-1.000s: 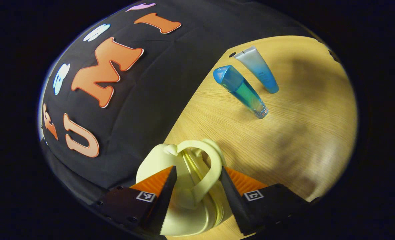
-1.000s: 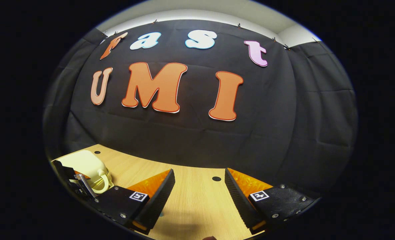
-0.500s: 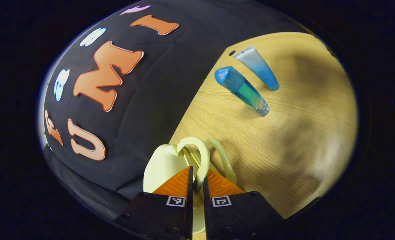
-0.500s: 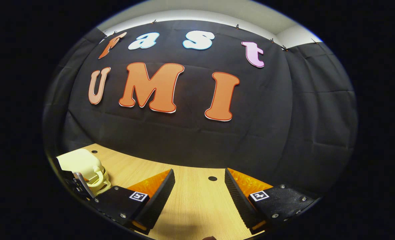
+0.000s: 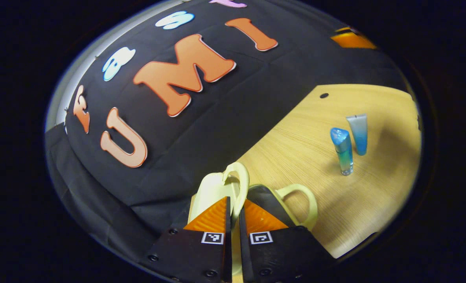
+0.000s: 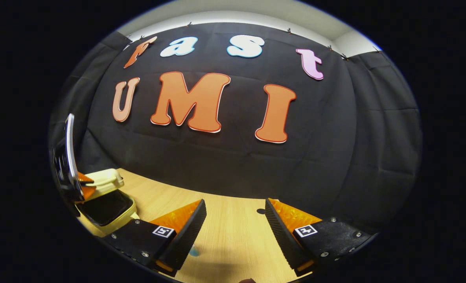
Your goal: First open the suitcase, pack the skin care products into it, and then close the suitcase.
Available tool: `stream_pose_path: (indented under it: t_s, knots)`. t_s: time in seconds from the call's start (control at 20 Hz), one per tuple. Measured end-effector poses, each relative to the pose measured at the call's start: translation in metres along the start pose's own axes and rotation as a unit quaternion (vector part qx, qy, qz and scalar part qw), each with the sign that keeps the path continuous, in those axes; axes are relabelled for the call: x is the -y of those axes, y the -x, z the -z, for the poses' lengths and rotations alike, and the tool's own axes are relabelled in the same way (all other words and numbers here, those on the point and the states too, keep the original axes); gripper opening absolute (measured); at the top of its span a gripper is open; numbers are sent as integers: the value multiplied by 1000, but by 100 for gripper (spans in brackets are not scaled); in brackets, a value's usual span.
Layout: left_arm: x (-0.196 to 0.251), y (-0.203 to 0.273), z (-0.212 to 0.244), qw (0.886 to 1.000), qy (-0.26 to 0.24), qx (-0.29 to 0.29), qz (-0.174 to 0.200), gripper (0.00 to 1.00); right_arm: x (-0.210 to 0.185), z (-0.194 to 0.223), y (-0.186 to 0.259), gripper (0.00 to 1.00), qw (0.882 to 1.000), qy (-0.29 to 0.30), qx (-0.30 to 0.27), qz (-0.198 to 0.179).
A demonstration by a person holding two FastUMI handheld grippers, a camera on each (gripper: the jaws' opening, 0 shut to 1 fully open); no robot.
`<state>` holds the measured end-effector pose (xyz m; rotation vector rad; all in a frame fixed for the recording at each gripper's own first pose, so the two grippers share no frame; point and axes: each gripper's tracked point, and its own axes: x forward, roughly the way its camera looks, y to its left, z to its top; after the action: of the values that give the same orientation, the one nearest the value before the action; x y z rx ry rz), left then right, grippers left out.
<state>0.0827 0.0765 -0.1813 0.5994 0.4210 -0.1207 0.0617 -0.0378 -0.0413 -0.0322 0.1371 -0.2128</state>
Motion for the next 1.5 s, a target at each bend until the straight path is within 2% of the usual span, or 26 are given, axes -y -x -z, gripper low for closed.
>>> stream_pose_path:
  t_s: [0.25,0.4,0.65,0.8,1.0,1.1,1.15,1.2,1.35,1.5]
  knots:
    - [-59,5,-1,995,101,4,-19,10,-14,-6,-6,95,1000,0,3,-9]
    - [-99,3,6,985,172,6,-25,13,-25,-8,-10,95,1000,-1,1,-15]
    - [-176,6,39,966,252,10,-60,14,-50,-15,-13,96,1000,11,3,-25]
    - [-219,3,67,950,304,17,-72,14,-63,-19,-16,95,1000,11,2,-27]
    - [-264,-1,113,937,336,9,-90,15,-77,-23,-19,95,1000,15,1,-20]
    - [-279,-7,135,925,369,16,-87,14,-84,-23,-20,95,1000,20,-1,-16]
    - [-290,-1,143,920,379,14,-98,14,-87,-23,-21,95,1000,22,-3,-14]
    - [-295,-17,162,914,393,5,-97,6,-90,-23,-22,95,1000,23,-6,-13]
    - [-309,-30,206,902,418,-15,-102,6,-104,-24,-23,95,1000,25,-11,-10]
    - [-317,-43,257,883,456,-44,-103,6,-119,-25,-25,95,999,31,-15,-10]
